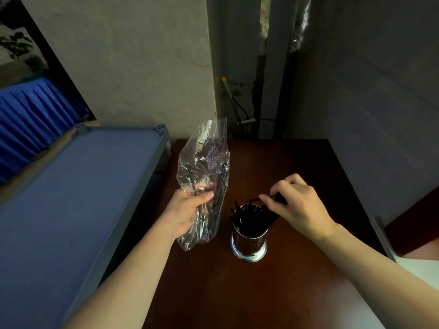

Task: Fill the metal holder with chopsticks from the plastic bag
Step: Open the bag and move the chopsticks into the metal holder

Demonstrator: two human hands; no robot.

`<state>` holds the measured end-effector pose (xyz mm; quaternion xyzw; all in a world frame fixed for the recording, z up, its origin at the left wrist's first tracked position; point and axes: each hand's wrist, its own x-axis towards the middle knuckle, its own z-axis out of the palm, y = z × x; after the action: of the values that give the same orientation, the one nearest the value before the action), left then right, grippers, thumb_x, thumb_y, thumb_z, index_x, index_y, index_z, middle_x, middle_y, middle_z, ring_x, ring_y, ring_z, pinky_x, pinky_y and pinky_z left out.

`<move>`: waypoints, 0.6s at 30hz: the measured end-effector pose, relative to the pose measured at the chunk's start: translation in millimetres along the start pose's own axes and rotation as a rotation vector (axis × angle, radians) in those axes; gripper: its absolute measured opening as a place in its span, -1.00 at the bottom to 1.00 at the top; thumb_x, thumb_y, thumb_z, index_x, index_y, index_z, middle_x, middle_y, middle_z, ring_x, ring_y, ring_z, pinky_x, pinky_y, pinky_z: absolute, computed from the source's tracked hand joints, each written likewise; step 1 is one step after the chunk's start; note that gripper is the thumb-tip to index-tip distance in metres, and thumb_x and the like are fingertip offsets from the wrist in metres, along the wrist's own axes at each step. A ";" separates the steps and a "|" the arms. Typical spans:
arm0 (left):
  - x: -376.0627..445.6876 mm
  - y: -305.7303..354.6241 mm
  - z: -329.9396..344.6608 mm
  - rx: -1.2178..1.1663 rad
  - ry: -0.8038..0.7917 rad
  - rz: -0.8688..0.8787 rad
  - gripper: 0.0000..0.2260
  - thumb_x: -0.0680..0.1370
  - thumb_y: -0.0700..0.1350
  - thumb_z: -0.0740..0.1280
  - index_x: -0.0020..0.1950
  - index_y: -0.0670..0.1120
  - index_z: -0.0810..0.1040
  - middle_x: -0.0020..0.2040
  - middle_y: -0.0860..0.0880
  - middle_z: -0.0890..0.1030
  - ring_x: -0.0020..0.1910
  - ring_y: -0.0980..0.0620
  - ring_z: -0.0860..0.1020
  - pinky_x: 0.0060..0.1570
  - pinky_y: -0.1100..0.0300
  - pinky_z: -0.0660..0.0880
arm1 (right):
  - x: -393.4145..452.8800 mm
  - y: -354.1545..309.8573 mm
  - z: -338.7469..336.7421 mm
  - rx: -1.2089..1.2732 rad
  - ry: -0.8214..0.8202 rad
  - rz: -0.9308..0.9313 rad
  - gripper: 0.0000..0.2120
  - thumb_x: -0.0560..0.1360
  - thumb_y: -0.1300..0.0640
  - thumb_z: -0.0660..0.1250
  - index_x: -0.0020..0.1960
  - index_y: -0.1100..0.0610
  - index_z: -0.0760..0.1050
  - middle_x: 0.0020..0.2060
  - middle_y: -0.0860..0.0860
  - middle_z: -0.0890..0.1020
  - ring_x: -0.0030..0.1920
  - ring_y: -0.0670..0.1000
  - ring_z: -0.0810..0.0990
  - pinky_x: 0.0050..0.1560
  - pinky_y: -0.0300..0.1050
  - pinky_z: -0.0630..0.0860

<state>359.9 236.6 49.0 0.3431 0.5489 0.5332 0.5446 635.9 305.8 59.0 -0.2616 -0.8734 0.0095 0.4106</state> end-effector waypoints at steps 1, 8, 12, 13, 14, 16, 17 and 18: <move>-0.1 -0.9 0.3 0.005 0.000 0.004 -0.72 0.48 -0.32 0.45 -0.07 0.07 0.77 -0.09 0.05 0.76 -0.19 0.19 0.68 -0.06 0.15 0.43 | -1.6 0.1 -1.5 -0.002 0.016 0.009 -0.72 0.57 0.00 0.37 -0.15 0.20 0.50 -0.43 0.01 0.51 -0.39 0.12 0.46 -0.08 -0.16 0.45; -3.3 -7.3 -2.6 0.008 0.003 0.001 -0.72 0.51 -0.33 0.43 -0.06 0.06 0.77 -0.06 0.04 0.76 -0.17 0.19 0.69 -0.03 0.16 0.44 | -9.9 0.9 -4.6 -0.002 0.007 0.037 -0.70 0.56 -0.01 0.37 -0.18 0.22 0.52 -0.41 0.02 0.54 -0.38 0.12 0.48 -0.10 -0.13 0.46; -6.0 -8.2 -2.3 0.003 0.003 -0.004 -0.71 0.52 -0.35 0.42 -0.08 0.05 0.76 -0.06 0.05 0.76 -0.18 0.19 0.69 -0.05 0.17 0.42 | -7.7 3.3 -0.4 0.014 -0.071 0.074 -0.69 0.56 -0.05 0.35 -0.15 0.19 0.53 -0.41 0.01 0.55 -0.35 0.10 0.50 -0.07 -0.24 0.38; -6.7 -8.1 -2.2 0.001 0.005 -0.006 -0.71 0.52 -0.36 0.42 -0.08 0.04 0.76 -0.05 0.04 0.76 -0.17 0.19 0.69 -0.05 0.17 0.41 | -6.9 4.0 2.0 0.022 -0.097 0.070 -0.70 0.56 -0.04 0.37 -0.15 0.19 0.53 -0.41 0.01 0.55 -0.35 0.09 0.51 -0.05 -0.25 0.38; -7.8 -7.7 -2.2 -0.001 0.007 -0.007 -0.72 0.52 -0.36 0.42 -0.08 0.03 0.76 -0.05 0.04 0.76 -0.17 0.19 0.69 -0.05 0.17 0.42 | -6.5 4.7 4.4 0.035 -0.123 0.067 -0.72 0.56 -0.03 0.38 -0.14 0.19 0.53 -0.41 0.01 0.56 -0.36 0.08 0.52 -0.02 -0.25 0.40; -9.3 -6.8 -2.5 0.000 0.009 -0.004 -0.72 0.52 -0.36 0.42 -0.08 0.03 0.77 -0.06 0.04 0.76 -0.18 0.19 0.69 -0.05 0.17 0.42 | -5.7 6.3 9.1 0.063 -0.170 0.070 -0.74 0.55 -0.02 0.38 -0.15 0.18 0.52 -0.41 0.00 0.56 -0.36 0.08 0.55 0.02 -0.29 0.37; -10.1 -6.5 -3.1 0.003 0.010 -0.002 -0.72 0.52 -0.35 0.42 -0.08 0.04 0.77 -0.06 0.05 0.76 -0.19 0.20 0.69 -0.05 0.17 0.42 | -5.5 6.0 11.2 0.071 -0.190 0.071 -0.73 0.55 -0.02 0.36 -0.15 0.17 0.51 -0.41 0.00 0.56 -0.36 0.07 0.55 0.01 -0.32 0.34; -10.7 -5.6 -4.1 0.005 0.011 0.002 -0.72 0.52 -0.35 0.42 -0.08 0.04 0.77 -0.07 0.06 0.76 -0.19 0.21 0.69 -0.05 0.18 0.43 | -4.7 5.3 13.6 0.075 -0.211 0.069 -0.73 0.56 -0.04 0.34 -0.15 0.17 0.50 -0.40 -0.01 0.55 -0.35 0.06 0.55 -0.01 -0.32 0.33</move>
<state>359.0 224.4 45.5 0.3419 0.5529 0.5344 0.5401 630.9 310.9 45.4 -0.2737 -0.9012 0.0837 0.3254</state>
